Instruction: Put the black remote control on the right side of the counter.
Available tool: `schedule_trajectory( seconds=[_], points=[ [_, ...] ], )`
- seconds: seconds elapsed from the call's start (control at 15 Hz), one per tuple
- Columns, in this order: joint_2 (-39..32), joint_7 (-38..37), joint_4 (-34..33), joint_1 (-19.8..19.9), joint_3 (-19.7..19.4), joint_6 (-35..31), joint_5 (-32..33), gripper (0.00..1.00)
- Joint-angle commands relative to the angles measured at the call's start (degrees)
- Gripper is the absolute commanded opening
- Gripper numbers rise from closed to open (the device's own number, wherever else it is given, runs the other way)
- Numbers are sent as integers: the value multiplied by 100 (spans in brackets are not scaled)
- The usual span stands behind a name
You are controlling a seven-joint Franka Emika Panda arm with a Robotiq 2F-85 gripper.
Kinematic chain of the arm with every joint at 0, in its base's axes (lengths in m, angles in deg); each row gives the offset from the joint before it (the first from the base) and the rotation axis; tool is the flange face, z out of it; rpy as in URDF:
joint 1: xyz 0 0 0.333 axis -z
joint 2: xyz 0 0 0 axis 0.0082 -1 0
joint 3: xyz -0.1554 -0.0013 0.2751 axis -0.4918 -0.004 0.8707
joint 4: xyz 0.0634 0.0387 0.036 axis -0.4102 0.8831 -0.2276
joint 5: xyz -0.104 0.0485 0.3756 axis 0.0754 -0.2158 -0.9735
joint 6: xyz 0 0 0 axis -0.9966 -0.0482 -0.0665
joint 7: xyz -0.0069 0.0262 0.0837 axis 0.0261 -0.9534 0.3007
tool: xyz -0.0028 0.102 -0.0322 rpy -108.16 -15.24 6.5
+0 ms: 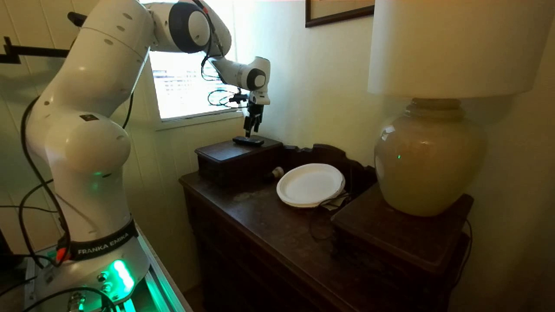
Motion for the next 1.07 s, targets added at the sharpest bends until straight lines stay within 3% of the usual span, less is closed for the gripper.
schedule_trajectory(
  seconds=[0.0,0.93,1.0],
  points=[
    [-238,-179,-387,-18,-17,291,-343,100],
    [-496,-213,-413,17,-74,178,-431,100],
    [-505,-212,-415,15,-76,179,-426,84]
  ],
)
